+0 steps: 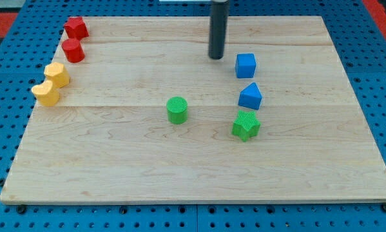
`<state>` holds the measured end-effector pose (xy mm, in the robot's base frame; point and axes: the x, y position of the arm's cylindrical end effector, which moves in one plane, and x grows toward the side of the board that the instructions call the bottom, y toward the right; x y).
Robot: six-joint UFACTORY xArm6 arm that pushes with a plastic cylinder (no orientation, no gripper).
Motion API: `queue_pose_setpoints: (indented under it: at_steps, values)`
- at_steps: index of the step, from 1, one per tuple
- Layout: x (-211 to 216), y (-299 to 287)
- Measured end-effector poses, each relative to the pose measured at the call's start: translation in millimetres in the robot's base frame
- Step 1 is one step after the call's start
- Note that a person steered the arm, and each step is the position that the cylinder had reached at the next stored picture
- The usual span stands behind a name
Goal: Push the green circle closer towards the green star
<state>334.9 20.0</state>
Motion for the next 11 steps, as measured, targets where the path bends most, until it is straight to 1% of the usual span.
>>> queue_pose_setpoints:
  at_steps: [1,2,3,5,7,8,11]
  values:
    - [38,-55]
    - [76,-85]
    - [120,-45]
    - [178,-14]
    - [207,-46]
    - [210,-1]
    - [224,37]
